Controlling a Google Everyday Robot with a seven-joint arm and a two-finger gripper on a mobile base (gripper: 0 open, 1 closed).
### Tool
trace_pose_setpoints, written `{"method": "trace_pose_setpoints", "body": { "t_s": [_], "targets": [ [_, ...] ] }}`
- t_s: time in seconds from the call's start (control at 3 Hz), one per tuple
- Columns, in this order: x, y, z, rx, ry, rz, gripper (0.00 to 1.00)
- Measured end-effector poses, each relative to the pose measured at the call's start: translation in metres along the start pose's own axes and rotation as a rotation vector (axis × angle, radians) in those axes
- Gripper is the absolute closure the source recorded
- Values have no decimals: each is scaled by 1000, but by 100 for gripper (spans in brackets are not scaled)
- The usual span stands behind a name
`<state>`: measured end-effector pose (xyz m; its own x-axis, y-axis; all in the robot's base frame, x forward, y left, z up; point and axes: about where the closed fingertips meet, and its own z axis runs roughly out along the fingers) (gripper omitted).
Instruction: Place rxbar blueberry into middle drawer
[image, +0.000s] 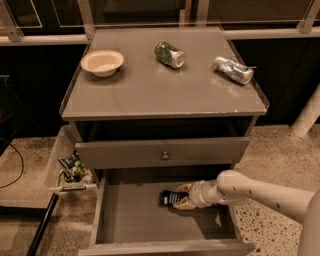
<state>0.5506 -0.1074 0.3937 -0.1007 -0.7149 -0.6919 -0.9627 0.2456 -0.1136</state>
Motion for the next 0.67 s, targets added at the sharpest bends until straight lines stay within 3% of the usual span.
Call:
{"method": "trace_pose_setpoints", "body": {
  "t_s": [0.67],
  "targets": [
    [0, 0, 0, 0, 0, 0, 11]
  ]
}}
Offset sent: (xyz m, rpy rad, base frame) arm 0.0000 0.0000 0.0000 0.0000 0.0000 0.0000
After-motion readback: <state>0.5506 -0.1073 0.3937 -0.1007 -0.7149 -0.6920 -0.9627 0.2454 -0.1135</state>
